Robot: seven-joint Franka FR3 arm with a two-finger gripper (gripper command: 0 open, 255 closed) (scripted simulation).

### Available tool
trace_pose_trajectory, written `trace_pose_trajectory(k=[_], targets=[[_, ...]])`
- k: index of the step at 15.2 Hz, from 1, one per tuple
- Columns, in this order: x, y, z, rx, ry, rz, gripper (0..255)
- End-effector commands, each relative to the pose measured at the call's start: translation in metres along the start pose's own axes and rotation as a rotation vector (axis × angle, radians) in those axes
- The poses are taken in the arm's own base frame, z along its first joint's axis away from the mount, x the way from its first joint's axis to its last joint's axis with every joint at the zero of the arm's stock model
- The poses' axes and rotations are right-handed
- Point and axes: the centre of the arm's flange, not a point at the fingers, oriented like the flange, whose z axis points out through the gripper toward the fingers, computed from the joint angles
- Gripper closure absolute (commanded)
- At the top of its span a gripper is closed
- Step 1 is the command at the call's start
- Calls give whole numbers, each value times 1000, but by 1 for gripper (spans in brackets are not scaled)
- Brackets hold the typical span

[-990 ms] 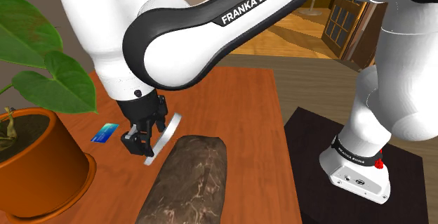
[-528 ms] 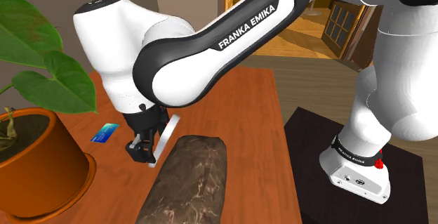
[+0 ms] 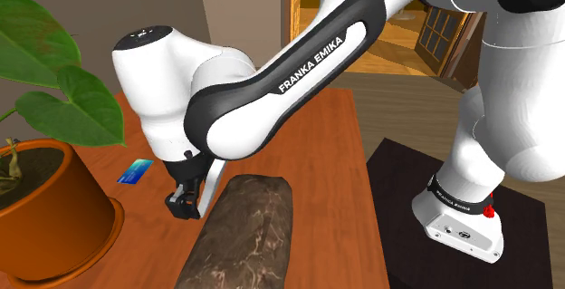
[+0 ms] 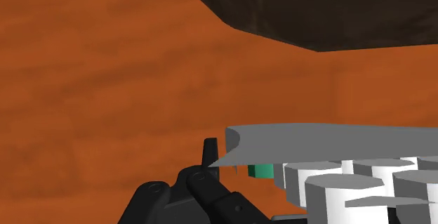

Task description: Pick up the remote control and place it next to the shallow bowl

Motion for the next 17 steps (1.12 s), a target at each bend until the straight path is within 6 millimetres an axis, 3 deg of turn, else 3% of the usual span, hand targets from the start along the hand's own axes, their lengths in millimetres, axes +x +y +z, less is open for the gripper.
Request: trace_pose_trajectory(k=[1,8,9,14,17], targets=[[-8,-4,20,-8,-40,-10,255],[-8,-4,20,-8,-40,-10,255],[-7,-5,21,-8,-40,-10,0],[-8,-4,20,-8,-40,-10,0],[-7,-4,-20,-8,-40,-10,0]])
